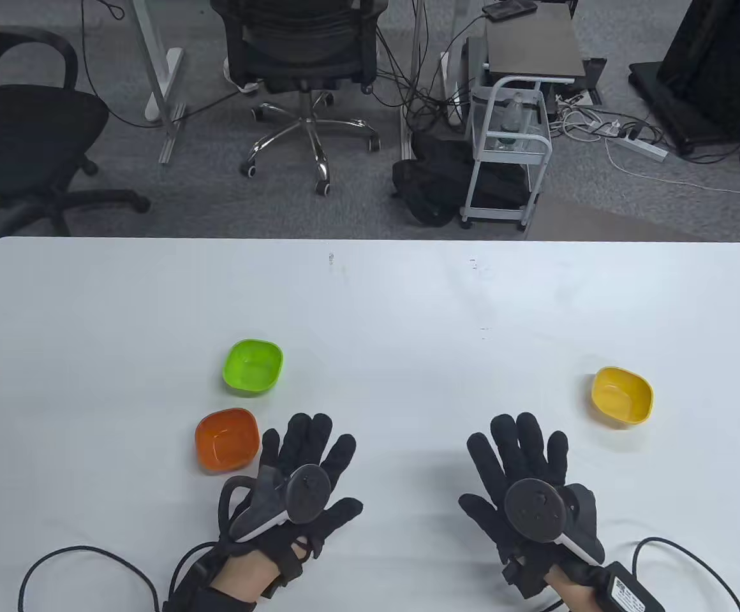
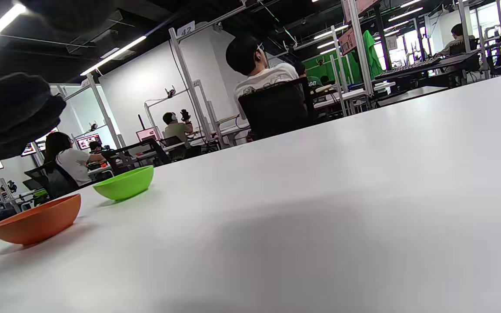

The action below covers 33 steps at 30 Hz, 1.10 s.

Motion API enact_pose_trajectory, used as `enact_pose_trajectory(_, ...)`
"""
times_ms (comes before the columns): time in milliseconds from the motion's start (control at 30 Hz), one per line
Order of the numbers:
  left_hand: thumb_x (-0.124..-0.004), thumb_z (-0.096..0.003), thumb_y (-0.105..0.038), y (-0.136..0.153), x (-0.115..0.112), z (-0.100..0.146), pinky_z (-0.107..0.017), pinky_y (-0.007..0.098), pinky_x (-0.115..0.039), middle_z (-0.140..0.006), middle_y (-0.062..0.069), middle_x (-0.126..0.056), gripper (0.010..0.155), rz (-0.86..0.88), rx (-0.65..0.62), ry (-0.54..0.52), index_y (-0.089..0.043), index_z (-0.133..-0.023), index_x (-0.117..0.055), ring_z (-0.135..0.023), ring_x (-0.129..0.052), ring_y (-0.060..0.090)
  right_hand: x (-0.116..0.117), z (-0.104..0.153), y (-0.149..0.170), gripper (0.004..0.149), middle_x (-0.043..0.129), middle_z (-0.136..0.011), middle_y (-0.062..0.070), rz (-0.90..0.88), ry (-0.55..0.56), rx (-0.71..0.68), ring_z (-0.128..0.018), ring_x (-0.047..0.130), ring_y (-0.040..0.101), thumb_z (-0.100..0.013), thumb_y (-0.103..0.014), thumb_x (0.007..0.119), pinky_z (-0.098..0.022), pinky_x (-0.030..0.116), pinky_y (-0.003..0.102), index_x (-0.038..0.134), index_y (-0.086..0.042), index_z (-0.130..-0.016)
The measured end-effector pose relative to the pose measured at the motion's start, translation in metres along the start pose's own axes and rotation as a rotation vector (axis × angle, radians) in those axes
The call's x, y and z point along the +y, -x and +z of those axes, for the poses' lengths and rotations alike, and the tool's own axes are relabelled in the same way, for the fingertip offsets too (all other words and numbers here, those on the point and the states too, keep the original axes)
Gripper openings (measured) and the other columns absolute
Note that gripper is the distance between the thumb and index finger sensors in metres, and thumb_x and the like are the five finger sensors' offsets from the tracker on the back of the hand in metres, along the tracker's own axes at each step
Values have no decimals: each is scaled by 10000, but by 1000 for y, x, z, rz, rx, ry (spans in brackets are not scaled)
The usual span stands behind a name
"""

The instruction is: Nest small dish into small dish

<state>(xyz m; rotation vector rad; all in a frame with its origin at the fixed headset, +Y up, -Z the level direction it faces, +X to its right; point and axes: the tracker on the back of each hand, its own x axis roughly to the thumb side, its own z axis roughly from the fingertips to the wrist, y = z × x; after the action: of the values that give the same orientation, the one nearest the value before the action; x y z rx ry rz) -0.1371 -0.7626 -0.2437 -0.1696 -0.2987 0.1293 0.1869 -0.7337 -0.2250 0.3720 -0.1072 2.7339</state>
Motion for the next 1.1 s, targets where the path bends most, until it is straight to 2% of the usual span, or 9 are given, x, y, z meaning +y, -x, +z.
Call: enact_pose_trajectory(1100,-489,-277,-861,-1,5,3,-779,536,-53,-1093,-218,132,838,34,0,-4,-640,-864,65,-1100,96,142,-1,-1,-2,780,-31,-1052,-73,-24,-41,-4,-1028,-31,334,-320,-567,731,-657,-58,625,254,-437,-923)
